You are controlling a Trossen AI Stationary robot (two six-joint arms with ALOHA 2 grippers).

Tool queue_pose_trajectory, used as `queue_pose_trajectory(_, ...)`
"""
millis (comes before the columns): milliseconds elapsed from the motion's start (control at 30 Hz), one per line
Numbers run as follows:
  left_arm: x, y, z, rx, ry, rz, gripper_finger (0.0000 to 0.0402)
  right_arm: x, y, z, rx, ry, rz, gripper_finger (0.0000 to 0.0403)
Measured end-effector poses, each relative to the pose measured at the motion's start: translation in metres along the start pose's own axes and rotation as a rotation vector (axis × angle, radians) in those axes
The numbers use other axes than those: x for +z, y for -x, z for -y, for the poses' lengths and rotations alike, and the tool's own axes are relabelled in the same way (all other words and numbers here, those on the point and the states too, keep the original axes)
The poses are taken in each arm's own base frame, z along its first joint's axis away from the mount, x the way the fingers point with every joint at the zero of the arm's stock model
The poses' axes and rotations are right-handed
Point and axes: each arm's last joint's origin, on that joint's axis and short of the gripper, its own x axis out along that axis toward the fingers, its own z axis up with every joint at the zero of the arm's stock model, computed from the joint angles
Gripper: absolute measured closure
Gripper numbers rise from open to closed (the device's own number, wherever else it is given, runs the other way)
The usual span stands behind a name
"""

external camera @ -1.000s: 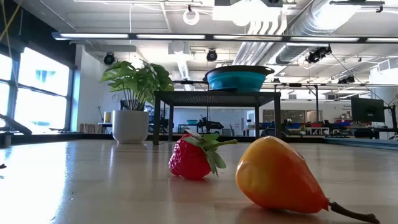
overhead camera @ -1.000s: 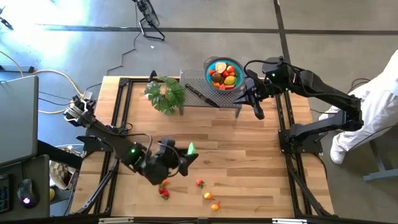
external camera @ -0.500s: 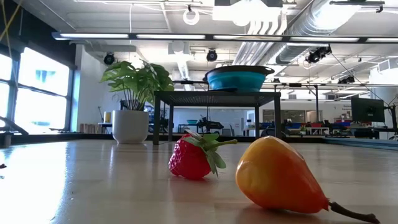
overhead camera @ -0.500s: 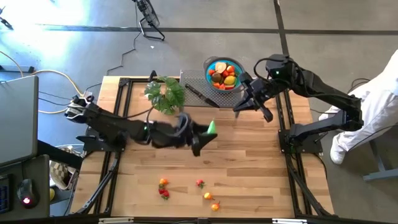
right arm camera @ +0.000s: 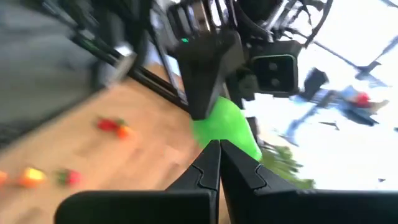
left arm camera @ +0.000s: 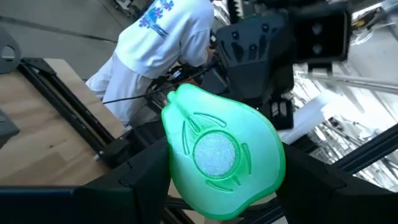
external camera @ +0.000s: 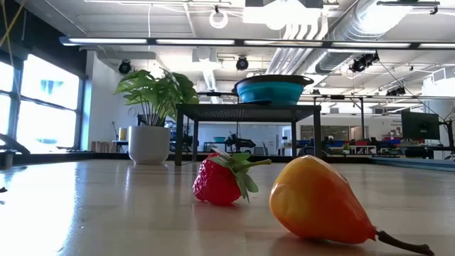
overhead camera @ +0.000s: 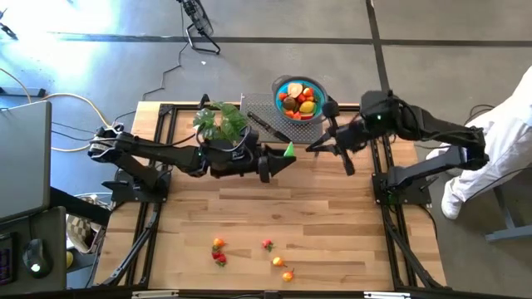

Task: Pick & Place Fruit
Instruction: Put the green avocado in the blue bowl on the shelf

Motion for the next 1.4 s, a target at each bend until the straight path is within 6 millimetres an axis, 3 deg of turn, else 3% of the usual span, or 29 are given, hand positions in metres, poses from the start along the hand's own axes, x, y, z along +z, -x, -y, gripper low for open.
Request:
queue_pose_trajectory(167, 0.002, 0.0, 0.001, -0.02, 0.02, 0.013, 0.0167, 0.007, -0.007, -0.014, -0.13, 0.116, -0.092, 0.0401)
queue_pose_trajectory(533, 0.003, 0.0, 0.002, -0.028, 0.024, 0.02, 0.0167, 0.012, -0.013, -0.021, -0.117, 0.105, -0.065, 0.0385)
queue_pose_trajectory(633, 0.003, 0.0, 0.002, -0.028, 0.024, 0.02, 0.0167, 0.011, -0.016, -0.021, -0.112, 0.106, -0.071, 0.0341)
queue_pose_trajectory(1033, 0.003, 0.0, 0.002, -0.041, 0.028, 0.007, 0.0167, 0.011, -0.019, -0.02, -0.118, 0.094, -0.072, 0.0079)
queue_pose_trajectory(1200, 0.003, 0.0, 0.002, -0.041, 0.028, 0.008, 0.0167, 0.01, -0.027, -0.018, -0.136, 0.075, -0.079, 0.0029)
queue_pose_trajectory(1400, 0.003, 0.0, 0.002, -0.041, 0.029, 0.008, 0.0167, 0.009, -0.043, -0.019, -0.102, 0.075, -0.06, 0.0022)
